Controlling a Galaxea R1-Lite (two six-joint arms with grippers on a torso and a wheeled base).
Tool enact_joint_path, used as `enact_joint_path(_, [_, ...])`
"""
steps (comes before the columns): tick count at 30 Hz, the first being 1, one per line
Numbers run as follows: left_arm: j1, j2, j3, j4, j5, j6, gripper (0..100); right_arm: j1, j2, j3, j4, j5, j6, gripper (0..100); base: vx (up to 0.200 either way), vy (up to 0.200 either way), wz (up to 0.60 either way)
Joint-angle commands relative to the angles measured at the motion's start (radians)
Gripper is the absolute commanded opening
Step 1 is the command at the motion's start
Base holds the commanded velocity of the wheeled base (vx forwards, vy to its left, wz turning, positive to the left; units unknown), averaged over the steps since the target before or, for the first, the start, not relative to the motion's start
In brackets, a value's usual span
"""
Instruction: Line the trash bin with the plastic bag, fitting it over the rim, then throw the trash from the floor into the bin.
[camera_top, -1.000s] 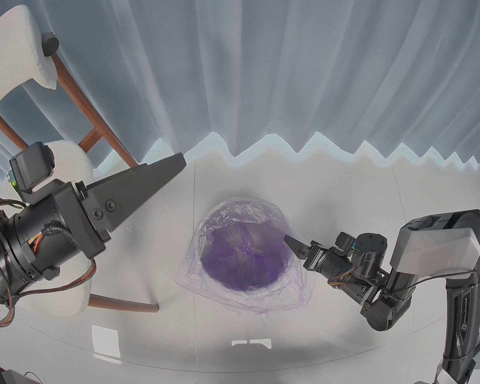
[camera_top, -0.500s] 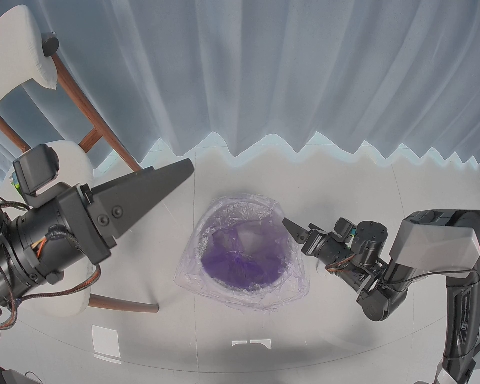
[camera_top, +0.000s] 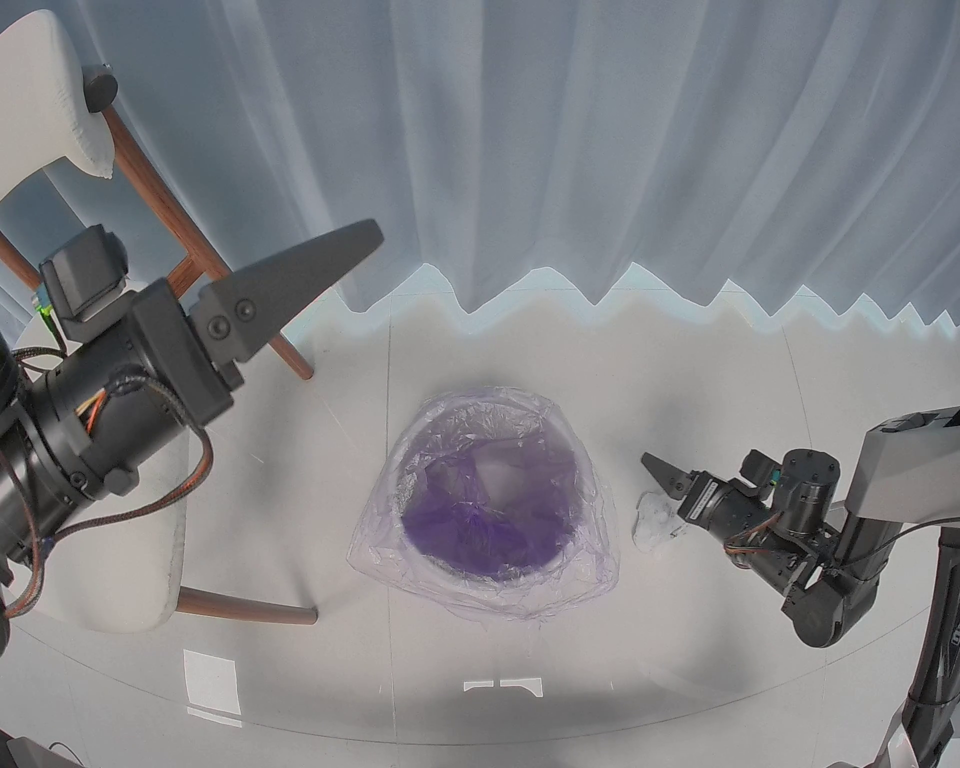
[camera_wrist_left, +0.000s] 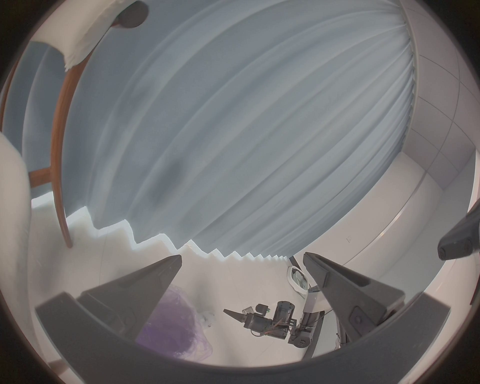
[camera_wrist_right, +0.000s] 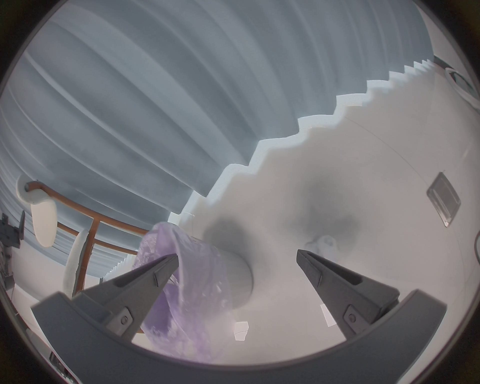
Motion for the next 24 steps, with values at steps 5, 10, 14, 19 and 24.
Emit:
enact_joint_path(5, [0.042,0.07,-0.023,-0.021,-0.007,-0.043,100,-0.109,-0.024,0.096,0.001,0.048,0.006,100,-0.2,0.0,0.0])
enact_joint_path(10, [0.065,0.065,-0.025,-0.041,-0.004,-0.026,100,-0.102,0.042,0.096,-0.001,0.05,0.003,100,-0.2,-0.2,0.0])
enact_joint_path(14, [0.074,0.065,-0.029,-0.1,0.001,-0.023,100,-0.099,0.088,0.075,-0.001,0.048,-0.006,100,-0.05,-0.05,0.0])
enact_joint_path(19, [0.128,0.067,-0.043,-0.123,-0.005,-0.023,100,-0.108,0.159,-0.025,0.033,0.025,-0.085,100,0.0,0.0,0.0])
enact_joint_path(24, [0.128,0.07,-0.052,-0.134,-0.007,-0.032,100,-0.106,0.206,-0.14,0.083,-0.033,-0.184,100,0.0,-0.16,0.0])
